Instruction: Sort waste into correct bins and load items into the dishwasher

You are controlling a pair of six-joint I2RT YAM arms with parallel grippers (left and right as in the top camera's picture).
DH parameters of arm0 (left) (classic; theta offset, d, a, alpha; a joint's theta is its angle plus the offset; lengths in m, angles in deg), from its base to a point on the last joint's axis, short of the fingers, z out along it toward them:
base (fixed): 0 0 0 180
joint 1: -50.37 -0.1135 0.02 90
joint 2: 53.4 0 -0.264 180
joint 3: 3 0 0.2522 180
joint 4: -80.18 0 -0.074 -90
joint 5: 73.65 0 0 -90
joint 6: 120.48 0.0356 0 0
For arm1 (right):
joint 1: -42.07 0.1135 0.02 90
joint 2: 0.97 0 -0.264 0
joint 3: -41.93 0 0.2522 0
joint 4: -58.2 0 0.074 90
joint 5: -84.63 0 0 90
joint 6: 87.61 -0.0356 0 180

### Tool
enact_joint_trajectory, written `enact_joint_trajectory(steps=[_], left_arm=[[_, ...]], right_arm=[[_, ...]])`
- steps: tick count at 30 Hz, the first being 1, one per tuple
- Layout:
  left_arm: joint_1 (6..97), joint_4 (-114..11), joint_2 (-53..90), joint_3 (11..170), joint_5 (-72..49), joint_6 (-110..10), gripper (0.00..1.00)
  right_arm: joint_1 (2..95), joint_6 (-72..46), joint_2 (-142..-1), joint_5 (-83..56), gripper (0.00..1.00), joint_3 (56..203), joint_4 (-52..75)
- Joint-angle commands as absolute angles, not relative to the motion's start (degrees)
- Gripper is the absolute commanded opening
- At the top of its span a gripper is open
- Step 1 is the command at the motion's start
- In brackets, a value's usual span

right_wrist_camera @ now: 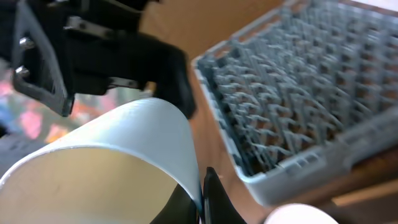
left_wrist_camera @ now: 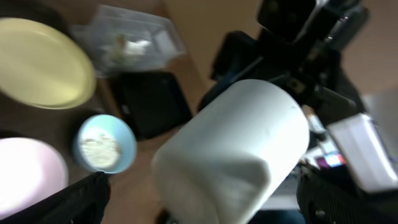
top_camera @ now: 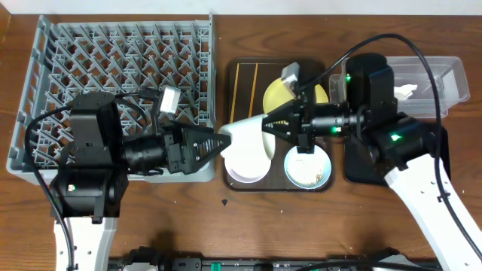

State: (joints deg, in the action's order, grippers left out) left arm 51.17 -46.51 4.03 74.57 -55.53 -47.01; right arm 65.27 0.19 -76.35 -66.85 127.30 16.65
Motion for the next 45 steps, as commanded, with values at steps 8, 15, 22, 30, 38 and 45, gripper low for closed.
enact_joint_trajectory(steps=[8, 15, 22, 30, 38, 45], left_arm=[[51.1, -46.99, 3.83, 75.49, -70.43, -47.08, 0.85], [51.1, -46.97, 3.83, 75.49, -73.08, -47.08, 0.8], [51.1, -46.95, 3.81, 75.49, -73.67, -47.08, 0.76], [51.1, -46.97, 3.81, 75.49, -72.29, -47.08, 0.57], [51.1, -44.02, 2.46, 75.49, -57.08, -47.06, 0.56], [51.06, -31.01, 1.17, 75.51, -19.66, -46.88, 0.56]], right_arm=[[69.47, -0.55, -76.37, -70.02, 0.01, 127.63, 25.5], [72.07, -1.47, -77.97, -68.53, 0.01, 127.63, 29.11], [72.68, -3.13, -78.47, -66.61, 0.01, 127.63, 30.74], [72.59, -3.13, -78.47, -65.14, 0.39, 127.63, 30.68], [65.49, -4.4, -77.22, -53.99, 0.63, 127.63, 22.42], [59.3, -4.29, -74.86, -53.27, 0.64, 127.63, 12.45]])
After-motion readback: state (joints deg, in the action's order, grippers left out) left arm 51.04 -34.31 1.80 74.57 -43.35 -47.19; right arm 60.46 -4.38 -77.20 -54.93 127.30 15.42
